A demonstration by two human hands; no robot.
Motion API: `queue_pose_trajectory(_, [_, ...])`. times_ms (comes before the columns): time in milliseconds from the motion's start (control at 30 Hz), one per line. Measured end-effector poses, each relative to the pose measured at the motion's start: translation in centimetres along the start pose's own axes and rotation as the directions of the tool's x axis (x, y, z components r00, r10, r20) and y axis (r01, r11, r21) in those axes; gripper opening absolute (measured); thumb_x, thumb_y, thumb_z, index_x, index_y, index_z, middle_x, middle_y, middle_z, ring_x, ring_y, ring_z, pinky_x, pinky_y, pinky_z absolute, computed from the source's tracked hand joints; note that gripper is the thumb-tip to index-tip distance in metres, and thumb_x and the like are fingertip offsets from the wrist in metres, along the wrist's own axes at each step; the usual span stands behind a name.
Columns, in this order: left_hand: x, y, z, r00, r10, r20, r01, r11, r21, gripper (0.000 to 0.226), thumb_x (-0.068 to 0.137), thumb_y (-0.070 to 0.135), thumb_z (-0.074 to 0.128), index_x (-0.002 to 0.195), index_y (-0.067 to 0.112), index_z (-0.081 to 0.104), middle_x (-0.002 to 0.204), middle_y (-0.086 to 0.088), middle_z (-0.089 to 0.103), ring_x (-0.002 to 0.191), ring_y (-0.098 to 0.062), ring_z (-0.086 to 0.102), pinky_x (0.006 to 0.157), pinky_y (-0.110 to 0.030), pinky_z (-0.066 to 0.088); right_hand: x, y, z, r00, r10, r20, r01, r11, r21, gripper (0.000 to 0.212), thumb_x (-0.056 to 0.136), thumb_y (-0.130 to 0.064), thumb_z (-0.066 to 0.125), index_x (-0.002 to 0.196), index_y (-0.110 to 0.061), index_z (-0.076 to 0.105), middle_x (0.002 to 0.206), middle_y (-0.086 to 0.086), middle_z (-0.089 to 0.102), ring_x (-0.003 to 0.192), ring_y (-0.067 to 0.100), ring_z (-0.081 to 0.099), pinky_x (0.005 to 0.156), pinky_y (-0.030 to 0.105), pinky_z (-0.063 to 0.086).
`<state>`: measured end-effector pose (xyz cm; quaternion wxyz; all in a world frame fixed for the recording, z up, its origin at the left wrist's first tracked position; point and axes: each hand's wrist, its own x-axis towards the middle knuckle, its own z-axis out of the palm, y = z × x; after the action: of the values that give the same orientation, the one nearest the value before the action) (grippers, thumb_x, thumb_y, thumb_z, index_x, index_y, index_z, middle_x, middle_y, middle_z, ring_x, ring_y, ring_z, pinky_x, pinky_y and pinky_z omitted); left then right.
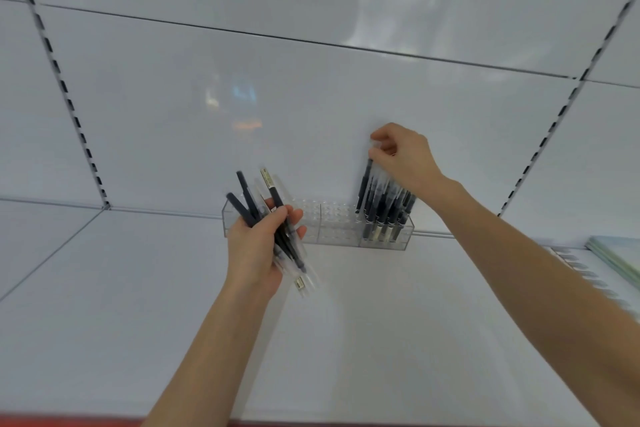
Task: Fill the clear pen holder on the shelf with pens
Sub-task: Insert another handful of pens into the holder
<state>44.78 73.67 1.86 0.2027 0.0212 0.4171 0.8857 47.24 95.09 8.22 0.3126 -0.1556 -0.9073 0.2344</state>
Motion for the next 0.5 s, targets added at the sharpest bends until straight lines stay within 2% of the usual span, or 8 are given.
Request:
queue_pose_trajectory(167, [-0.6, 0.3, 0.4, 1.0, -0.008, 0.008, 0.007, 1.0, 0.009, 0.014, 0.088, -0.004, 0.052, 0.085, 0.009, 0.057, 0.076, -0.008, 0.062, 0.065, -0.012, 0.064, 0.064, -0.027, 0.058, -0.1, 0.1, 0.4, 0.985, -0.062, 0.162, 0.104, 0.958, -0.267, 0.018, 0.086, -0.012, 0.051, 0.088, -0.005, 0.068, 0.094, 0.011, 0.067, 0.091, 0.024, 0.058, 0.083, 0.034, 0.045])
queue_pose_trajectory(233, [-0.7, 0.4, 0.3, 0.999, -0.012, 0.037, 0.012, 1.0, 0.008, 0.013, 0.088, -0.004, 0.052, 0.089, 0.008, 0.057, 0.077, -0.008, 0.064, 0.063, -0.011, 0.067, 0.061, -0.026, 0.059, -0.2, 0.1, 0.4, 0.981, -0.067, 0.183, 0.12, 0.949, -0.293, 0.02, 0.087, -0.014, 0.052, 0.09, -0.007, 0.07, 0.098, 0.012, 0.067, 0.097, 0.027, 0.057, 0.087, 0.039, 0.045])
queue_pose_trajectory(300, [-0.9, 0.5, 0.2, 0.996, -0.024, 0.085, 0.022, 1.0, 0.018, 0.014, 0.088, -0.004, 0.052, 0.097, 0.005, 0.057, 0.079, -0.007, 0.068, 0.064, -0.011, 0.069, 0.059, -0.026, 0.058, -0.7, -0.4, 0.2, 0.987, -0.102, 0.127, 0.132, 0.957, -0.26, 0.023, 0.089, -0.019, 0.052, 0.103, -0.009, 0.068, 0.108, 0.012, 0.065, 0.105, 0.027, 0.055, 0.094, 0.035, 0.043])
queue_pose_trajectory(333, [-1.1, 0.5, 0.2, 0.993, -0.028, 0.112, 0.025, 0.999, 0.034, 0.015, 0.089, -0.003, 0.052, 0.101, 0.004, 0.057, 0.078, -0.006, 0.07, 0.065, -0.012, 0.07, 0.058, -0.026, 0.058, -1.2, -1.0, -0.1, 0.992, -0.109, 0.071, 0.121, 0.973, -0.198, 0.025, 0.091, -0.02, 0.052, 0.109, -0.009, 0.065, 0.112, 0.01, 0.064, 0.106, 0.023, 0.055, 0.095, 0.025, 0.041])
queue_pose_trajectory(400, [-1.6, 0.6, 0.4, 0.984, -0.032, 0.178, 0.016, 0.996, 0.088, 0.016, 0.089, -0.002, 0.052, 0.103, 0.003, 0.056, 0.075, -0.004, 0.072, 0.067, -0.013, 0.071, 0.058, -0.026, 0.058, -2.7, -2.7, -0.7, 0.999, -0.043, -0.01, 0.044, 0.997, 0.058, 0.021, 0.09, -0.023, 0.055, 0.105, -0.012, 0.066, 0.104, 0.001, 0.066, 0.093, 0.01, 0.059, 0.082, 0.007, 0.039])
queue_pose_trajectory(433, [-1.8, 0.6, 0.5, 0.976, -0.037, 0.213, 0.01, 0.992, 0.123, 0.015, 0.088, -0.001, 0.052, 0.102, 0.004, 0.056, 0.074, -0.004, 0.073, 0.067, -0.014, 0.071, 0.058, -0.026, 0.058, -3.6, -3.8, -0.9, 1.0, 0.012, 0.018, -0.016, 0.979, 0.204, 0.017, 0.089, -0.025, 0.057, 0.099, -0.015, 0.067, 0.097, -0.002, 0.068, 0.085, 0.006, 0.06, 0.077, 0.006, 0.041])
queue_pose_trajectory(500, [-2.5, 0.6, 1.0, 0.96, -0.056, 0.273, 0.003, 0.982, 0.19, 0.012, 0.088, 0.0, 0.053, 0.099, 0.005, 0.056, 0.075, -0.004, 0.074, 0.068, -0.015, 0.071, 0.06, -0.027, 0.057, -5.0, -5.3, -1.2, 0.98, 0.089, 0.177, -0.154, 0.904, 0.399, 0.019, 0.085, -0.03, 0.061, 0.098, -0.017, 0.064, 0.088, -0.003, 0.07, 0.077, 0.006, 0.065, 0.073, 0.017, 0.049])
